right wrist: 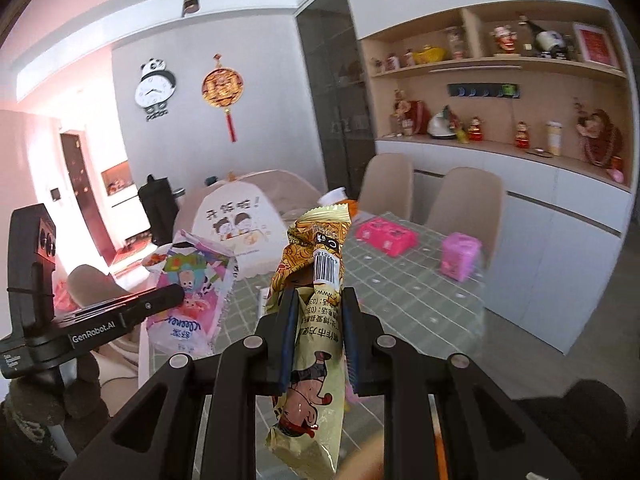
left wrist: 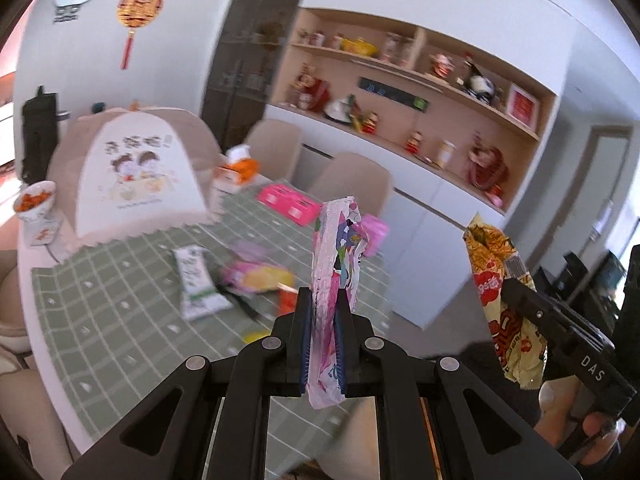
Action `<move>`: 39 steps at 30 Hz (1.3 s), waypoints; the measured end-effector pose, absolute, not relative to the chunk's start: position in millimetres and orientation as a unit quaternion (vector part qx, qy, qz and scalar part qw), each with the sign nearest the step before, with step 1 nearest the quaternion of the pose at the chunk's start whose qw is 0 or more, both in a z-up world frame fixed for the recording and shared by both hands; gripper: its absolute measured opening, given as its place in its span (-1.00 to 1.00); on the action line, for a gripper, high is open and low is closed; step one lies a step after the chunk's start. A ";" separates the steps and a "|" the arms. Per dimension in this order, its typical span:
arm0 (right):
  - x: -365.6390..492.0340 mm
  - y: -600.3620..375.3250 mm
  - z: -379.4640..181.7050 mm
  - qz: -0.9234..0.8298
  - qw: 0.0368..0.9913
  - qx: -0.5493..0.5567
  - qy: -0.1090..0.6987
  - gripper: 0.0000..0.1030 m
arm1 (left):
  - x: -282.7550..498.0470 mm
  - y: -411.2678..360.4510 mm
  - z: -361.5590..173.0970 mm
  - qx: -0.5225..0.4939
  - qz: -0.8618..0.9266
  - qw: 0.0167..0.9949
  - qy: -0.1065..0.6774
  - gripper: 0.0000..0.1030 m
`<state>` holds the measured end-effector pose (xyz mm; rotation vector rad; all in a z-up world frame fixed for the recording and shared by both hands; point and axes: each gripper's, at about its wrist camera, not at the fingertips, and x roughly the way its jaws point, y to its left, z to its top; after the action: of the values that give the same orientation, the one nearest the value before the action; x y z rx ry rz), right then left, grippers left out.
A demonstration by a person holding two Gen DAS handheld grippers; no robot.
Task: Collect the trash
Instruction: 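Carry both packets over the bin and open both tools to drop them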
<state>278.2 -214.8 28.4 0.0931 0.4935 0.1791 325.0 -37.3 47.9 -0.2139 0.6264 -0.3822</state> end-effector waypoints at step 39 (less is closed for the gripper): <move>254.5 -309.1 -166.4 0.003 0.892 0.113 0.437 -0.62 | 324.3 -137.2 -89.2 -0.146 -0.300 0.807 0.487 -0.28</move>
<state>254.5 -309.1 -166.4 0.2340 0.9076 0.0072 324.3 -137.2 -89.2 -0.3127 1.0411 -0.6424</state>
